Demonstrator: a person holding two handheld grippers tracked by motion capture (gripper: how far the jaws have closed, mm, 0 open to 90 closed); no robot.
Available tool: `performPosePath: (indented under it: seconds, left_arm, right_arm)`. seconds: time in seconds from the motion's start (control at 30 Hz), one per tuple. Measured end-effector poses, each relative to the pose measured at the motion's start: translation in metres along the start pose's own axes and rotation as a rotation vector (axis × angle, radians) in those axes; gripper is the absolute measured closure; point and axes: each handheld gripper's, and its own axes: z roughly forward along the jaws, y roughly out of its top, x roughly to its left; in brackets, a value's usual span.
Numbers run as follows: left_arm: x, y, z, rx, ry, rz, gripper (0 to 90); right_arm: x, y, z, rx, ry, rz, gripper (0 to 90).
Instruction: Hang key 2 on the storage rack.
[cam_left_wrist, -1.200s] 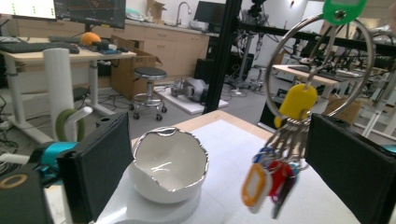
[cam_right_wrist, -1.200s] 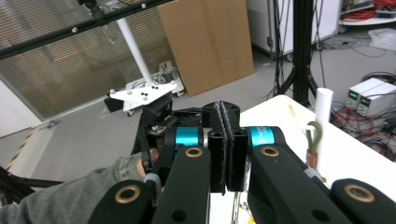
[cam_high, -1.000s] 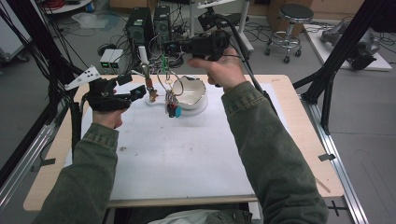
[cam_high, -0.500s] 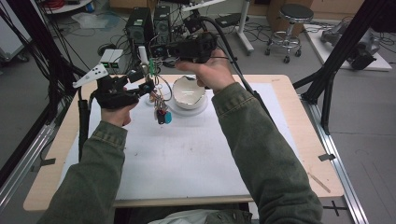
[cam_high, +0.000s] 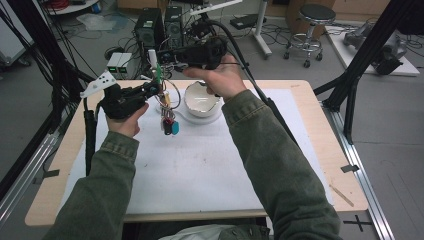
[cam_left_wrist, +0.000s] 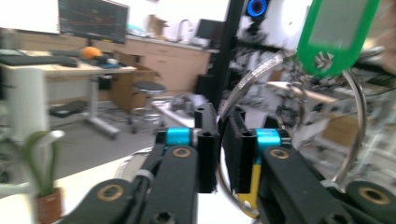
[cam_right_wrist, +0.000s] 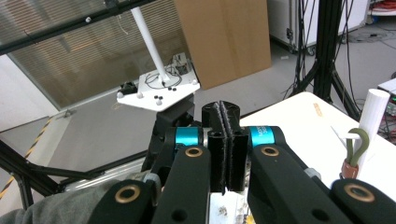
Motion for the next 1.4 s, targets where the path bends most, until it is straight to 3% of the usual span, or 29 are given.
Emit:
performPosePath:
  seconds: [0.47, 0.6, 0.83, 0.93, 1.0, 1.07, 1.4]
  left_arm:
    - [0.005, 0.001, -0.008, -0.011, 0.054, 0.01, 86.5]
    - [0.007, 0.001, -0.011, -0.011, 0.071, 0.016, 86.7]
    - [0.01, 0.002, -0.016, -0.012, 0.092, 0.023, 87.0]
    - [0.012, 0.002, -0.018, -0.021, 0.101, 0.023, 87.0]
    - [0.012, 0.002, -0.02, -0.019, 0.109, 0.025, 87.0]
    - [0.014, 0.002, -0.021, -0.023, 0.114, 0.026, 87.0]
    - [0.019, -0.001, -0.026, -0.028, 0.146, 0.018, 87.0]
  right_arm:
    - [-0.01, -0.007, 0.003, 0.033, -0.047, 0.019, 87.4]
    - [-0.012, -0.009, -0.001, 0.023, -0.09, 0.018, 68.0]
    - [-0.014, -0.012, -0.005, 0.044, -0.241, -0.037, 25.4]
    - [-0.016, -0.014, -0.006, 0.042, -0.307, -0.049, 13.7]
    - [-0.018, -0.019, -0.01, 0.023, -0.336, -0.051, 10.1]
    - [-0.023, -0.025, -0.014, 0.015, -0.346, -0.047, 0.7]
    - [-0.042, -0.051, -0.04, -0.061, -0.412, -0.025, 0.6]
